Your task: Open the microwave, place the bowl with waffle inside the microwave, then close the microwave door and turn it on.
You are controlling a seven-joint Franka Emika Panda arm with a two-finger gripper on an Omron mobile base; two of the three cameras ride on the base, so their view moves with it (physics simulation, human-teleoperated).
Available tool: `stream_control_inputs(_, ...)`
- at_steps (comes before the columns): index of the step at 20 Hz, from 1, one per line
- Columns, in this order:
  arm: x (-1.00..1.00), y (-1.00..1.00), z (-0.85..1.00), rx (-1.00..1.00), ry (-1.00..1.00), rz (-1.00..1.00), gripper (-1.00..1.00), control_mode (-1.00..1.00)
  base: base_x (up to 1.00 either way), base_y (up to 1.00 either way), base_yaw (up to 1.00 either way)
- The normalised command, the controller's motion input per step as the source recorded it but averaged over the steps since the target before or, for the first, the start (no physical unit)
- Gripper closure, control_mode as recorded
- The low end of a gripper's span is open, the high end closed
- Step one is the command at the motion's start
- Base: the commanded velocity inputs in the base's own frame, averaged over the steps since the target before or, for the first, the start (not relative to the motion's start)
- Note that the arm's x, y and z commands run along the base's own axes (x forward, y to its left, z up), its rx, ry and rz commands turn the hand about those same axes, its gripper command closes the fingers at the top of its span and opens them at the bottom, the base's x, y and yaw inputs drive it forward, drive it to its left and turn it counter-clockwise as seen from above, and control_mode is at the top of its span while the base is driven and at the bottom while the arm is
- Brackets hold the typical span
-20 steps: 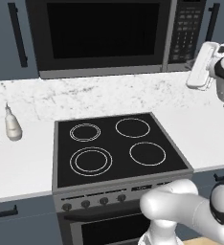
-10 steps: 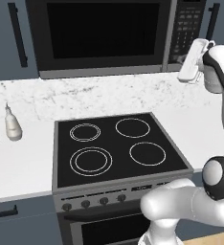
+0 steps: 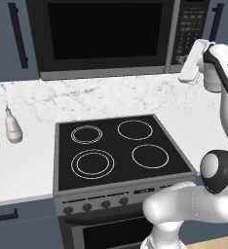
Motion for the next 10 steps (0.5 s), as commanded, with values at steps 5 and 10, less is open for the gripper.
stream_control_inputs(5,0.13,-0.09,-0.09,0.0,-0.01,0.0,1.0,-1.0,0.0,0.0,0.0)
stream_control_inputs(10,-0.89,-0.24,0.29,0.0,-0.03,0.0,1.0,-1.0,0.0,0.0,0.0)
